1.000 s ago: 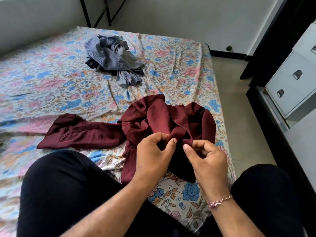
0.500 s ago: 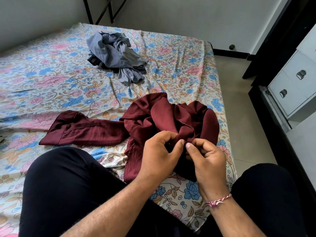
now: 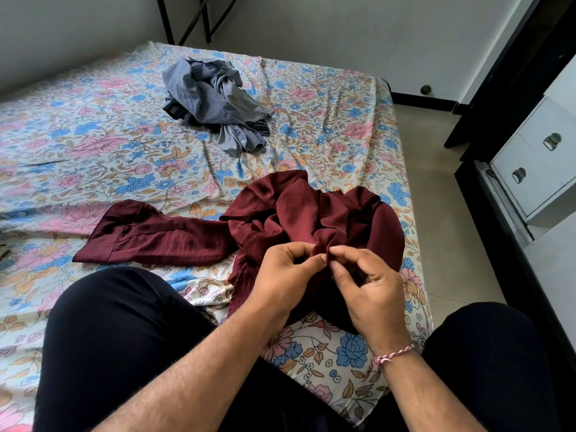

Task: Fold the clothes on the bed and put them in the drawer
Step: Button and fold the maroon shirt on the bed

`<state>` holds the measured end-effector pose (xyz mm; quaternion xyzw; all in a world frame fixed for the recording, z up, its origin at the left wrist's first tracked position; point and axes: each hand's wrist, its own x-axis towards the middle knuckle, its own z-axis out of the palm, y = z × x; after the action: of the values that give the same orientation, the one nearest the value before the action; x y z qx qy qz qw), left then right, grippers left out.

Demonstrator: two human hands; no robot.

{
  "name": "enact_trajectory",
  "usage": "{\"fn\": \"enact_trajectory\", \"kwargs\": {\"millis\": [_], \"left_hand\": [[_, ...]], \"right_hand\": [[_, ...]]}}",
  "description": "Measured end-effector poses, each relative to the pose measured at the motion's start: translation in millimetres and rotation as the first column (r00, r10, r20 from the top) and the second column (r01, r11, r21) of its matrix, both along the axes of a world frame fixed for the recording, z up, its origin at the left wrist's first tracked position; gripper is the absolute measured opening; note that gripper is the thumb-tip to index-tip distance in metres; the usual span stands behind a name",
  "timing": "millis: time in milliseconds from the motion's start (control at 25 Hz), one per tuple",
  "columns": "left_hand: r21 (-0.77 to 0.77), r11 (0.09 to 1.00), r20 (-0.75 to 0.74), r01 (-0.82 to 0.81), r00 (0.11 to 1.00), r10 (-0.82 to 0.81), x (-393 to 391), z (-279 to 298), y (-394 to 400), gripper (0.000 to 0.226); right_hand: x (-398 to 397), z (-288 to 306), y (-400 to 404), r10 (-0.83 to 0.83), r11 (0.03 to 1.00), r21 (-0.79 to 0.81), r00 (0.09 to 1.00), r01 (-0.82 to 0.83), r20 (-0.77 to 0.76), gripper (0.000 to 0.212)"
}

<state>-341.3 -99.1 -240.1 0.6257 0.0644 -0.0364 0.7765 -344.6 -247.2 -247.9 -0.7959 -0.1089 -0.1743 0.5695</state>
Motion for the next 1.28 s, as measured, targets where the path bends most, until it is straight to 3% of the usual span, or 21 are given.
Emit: {"fn": "enact_trajectory", "kwargs": {"millis": [80,360,440,560,640,680,720,760,800,840,880,920,960,1000,1040,1120,1200,1280], "left_hand": [[0.121,0.993,0.014,-0.010,1.000,0.008,-1,0,2,0.016],[0.359,0.928,0.031,-0.098,0.995,0.092,-1,-4,1,0.017],[0.419,0.906,0.053,-0.066,0.997,0.048,2,-4,5,0.020],[0.620,0.785,0.090,0.006,0.993,-0.079,12,2,16,0.025],[0.533,0.844,0.037,0.052,0.996,-0.085,18,-1,22,0.027],[0.384,0.921,-0.001,0.064,0.998,-0.068,17,-2,20,0.026],[0.234,0.970,-0.035,0.065,0.998,-0.059,13,-3,16,0.024],[0.118,0.991,-0.046,0.066,0.997,-0.061,9,-3,9,0.022],[0.068,0.995,-0.042,0.070,0.997,-0.068,4,-3,3,0.024],[0.043,0.996,-0.038,0.081,0.996,-0.080,1,-2,-1,0.026],[0.028,0.996,-0.032,0.088,0.996,-0.087,0,-2,-3,0.027],[0.025,0.996,-0.020,0.084,0.996,-0.084,0,0,-2,0.026],[0.047,0.996,-0.001,0.076,0.997,-0.076,2,2,1,0.024],[0.103,0.992,0.024,0.067,0.997,-0.070,5,3,5,0.023],[0.198,0.978,0.047,0.065,0.996,-0.076,6,4,9,0.023],[0.383,0.921,0.074,0.064,0.992,-0.099,7,5,10,0.026],[0.408,0.909,0.063,0.082,0.991,-0.117,4,5,7,0.028],[0.233,0.968,0.010,0.097,0.995,-0.103,3,6,4,0.025]], "right_hand": [[2,-4,1,-0.009,0.990,-0.141,0.996,0.021,0.087,0.025],[8,-13,8,-0.033,0.959,-0.272,0.982,0.083,0.185,0.025],[7,-14,9,-0.009,0.938,-0.334,0.972,0.089,0.234,0.023],[5,-17,7,0.043,0.897,-0.431,0.948,0.103,0.317,0.017],[6,-19,8,0.031,0.908,-0.407,0.954,0.098,0.299,0.012],[7,-21,9,-0.015,0.946,-0.311,0.973,0.088,0.230,0.011],[10,-22,10,-0.046,0.997,-0.065,0.997,0.050,0.064,0.012],[11,-20,15,0.002,0.951,0.306,0.987,0.047,-0.158,0.017],[9,-16,20,0.137,0.788,0.609,0.939,0.089,-0.314,0.023],[8,-15,20,0.221,0.677,0.726,0.907,0.121,-0.357,0.026],[7,-15,20,0.221,0.704,0.702,0.907,0.106,-0.358,0.025],[5,-15,16,0.162,0.832,0.553,0.937,0.039,-0.311,0.021],[4,-12,11,0.089,0.946,0.325,0.973,-0.016,-0.212,0.016],[3,-8,3,0.039,0.997,0.071,0.996,-0.033,-0.078,0.014],[4,-4,-3,0.011,0.991,-0.130,0.998,-0.003,0.059,0.015],[3,2,-8,0.008,0.933,-0.349,0.969,0.081,0.246,0.017],[0,-1,-4,-0.039,0.930,-0.348,0.972,0.121,0.232,0.018],[1,1,-1,-0.008,1.000,-0.020,0.999,0.007,-0.034,0.020]]}}
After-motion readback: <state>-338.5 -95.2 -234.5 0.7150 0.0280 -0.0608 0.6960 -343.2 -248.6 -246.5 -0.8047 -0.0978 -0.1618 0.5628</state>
